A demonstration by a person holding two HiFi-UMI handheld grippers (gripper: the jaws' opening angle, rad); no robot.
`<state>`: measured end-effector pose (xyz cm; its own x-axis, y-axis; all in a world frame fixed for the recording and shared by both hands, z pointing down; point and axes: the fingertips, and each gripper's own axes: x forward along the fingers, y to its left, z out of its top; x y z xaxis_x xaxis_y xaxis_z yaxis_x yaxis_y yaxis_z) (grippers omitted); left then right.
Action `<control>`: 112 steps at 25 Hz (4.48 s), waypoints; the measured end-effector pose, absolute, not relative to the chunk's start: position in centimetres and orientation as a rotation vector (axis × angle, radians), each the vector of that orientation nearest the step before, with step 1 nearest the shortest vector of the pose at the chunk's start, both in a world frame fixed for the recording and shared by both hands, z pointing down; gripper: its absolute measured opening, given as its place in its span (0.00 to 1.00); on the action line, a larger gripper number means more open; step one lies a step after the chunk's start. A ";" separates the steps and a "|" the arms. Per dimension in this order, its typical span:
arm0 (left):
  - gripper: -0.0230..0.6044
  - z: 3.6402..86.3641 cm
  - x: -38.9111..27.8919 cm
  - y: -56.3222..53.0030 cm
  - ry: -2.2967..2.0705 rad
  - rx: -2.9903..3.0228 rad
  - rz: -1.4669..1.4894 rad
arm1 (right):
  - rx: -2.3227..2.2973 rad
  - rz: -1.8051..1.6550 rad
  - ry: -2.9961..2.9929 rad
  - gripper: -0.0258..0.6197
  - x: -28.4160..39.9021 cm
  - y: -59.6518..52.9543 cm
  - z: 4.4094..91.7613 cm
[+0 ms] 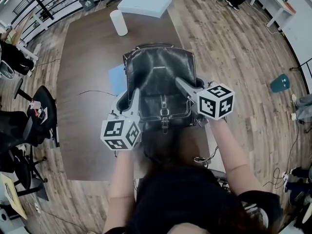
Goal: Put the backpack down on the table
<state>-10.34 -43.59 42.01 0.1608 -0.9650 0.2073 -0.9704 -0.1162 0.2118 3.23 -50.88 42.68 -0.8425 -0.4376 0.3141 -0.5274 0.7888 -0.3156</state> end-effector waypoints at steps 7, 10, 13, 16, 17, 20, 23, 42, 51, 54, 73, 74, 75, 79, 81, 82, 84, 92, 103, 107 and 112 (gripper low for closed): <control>0.18 43.8 -11.0 -44.5 -1.832 2.104 0.034 | 0.773 0.648 -2.745 0.21 2.8 -51.9 44.3; 0.18 44.3 -11.0 -44.7 -1.813 2.096 0.032 | 0.787 0.678 -2.746 0.22 3.0 -52.1 44.8; 0.18 44.4 -11.1 -44.7 -1.810 2.095 0.032 | 0.792 0.689 -2.747 0.23 3.0 -52.1 45.1; 0.19 44.5 -11.2 -44.8 -1.807 2.093 0.033 | 0.792 0.695 -2.739 0.23 2.9 -52.2 45.0; 0.19 44.4 -11.2 -44.8 -1.803 2.093 0.032 | 0.791 0.693 -2.734 0.23 2.9 -52.3 45.0; 0.19 44.1 -11.2 -44.9 -1.792 2.096 0.020 | 0.796 0.668 -2.716 0.24 2.8 -52.4 44.8; 0.22 43.6 -11.2 -44.7 -1.804 2.113 0.026 | 0.812 0.624 -2.691 0.25 2.9 -52.3 44.7; 0.39 42.6 -12.0 -43.0 -1.891 2.148 0.143 | 1.019 0.511 -2.558 0.44 6.1 -50.8 43.5; 0.37 41.3 -12.2 -40.8 -1.884 2.182 0.108 | 1.215 0.472 -2.575 0.40 8.7 -49.0 41.1; 0.32 40.9 -12.8 -39.6 -1.875 2.186 0.082 | 1.227 0.470 -2.584 0.39 8.6 -47.7 40.8; 0.13 37.5 -15.3 -31.7 -1.943 2.173 -0.066 | 1.343 0.380 -2.648 0.08 8.4 -39.4 38.0; 0.13 37.4 -15.4 -31.3 -1.947 2.175 -0.065 | 1.345 0.379 -2.655 0.07 8.4 -39.0 37.9; 0.12 37.3 -15.5 -30.9 -1.952 2.176 -0.065 | 1.347 0.380 -2.660 0.07 8.3 -38.6 37.9; 0.11 36.9 -16.3 -29.3 -1.968 2.173 -0.066 | 1.357 0.392 -2.667 0.07 7.9 -37.0 37.7; 0.11 36.8 -16.6 -28.7 -1.975 2.170 -0.068 | 1.354 0.388 -2.668 0.07 7.7 -36.2 37.6; 0.11 36.7 -16.7 -28.3 -1.977 2.169 -0.069 | 1.350 0.383 -2.668 0.07 7.6 -35.9 37.5; 0.11 36.7 -16.7 -27.8 -1.983 2.168 -0.063 | 1.339 0.372 -2.670 0.07 7.5 -35.3 37.4; 0.11 37.1 -17.5 -26.3 -2.006 2.141 -0.026 | 1.283 0.363 -2.688 0.07 6.4 -34.0 37.5; 0.11 36.6 -17.2 -25.9 -2.002 2.140 -0.047 | 1.225 0.363 -2.706 0.07 5.8 -34.2 37.2; 0.11 36.8 -17.4 -26.2 -2.009 2.130 -0.041 | 1.207 0.364 -2.716 0.07 5.5 -34.8 37.1; 0.11 36.7 -17.8 -26.4 -2.020 2.119 -0.033 | 1.181 0.355 -2.717 0.07 5.1 -35.3 37.0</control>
<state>-17.76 -26.38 36.74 0.0588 -0.9897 0.1303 -0.9849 -0.0362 0.1692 5.12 -35.34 36.99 -0.6762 -0.6974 0.2372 -0.7350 0.6607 -0.1528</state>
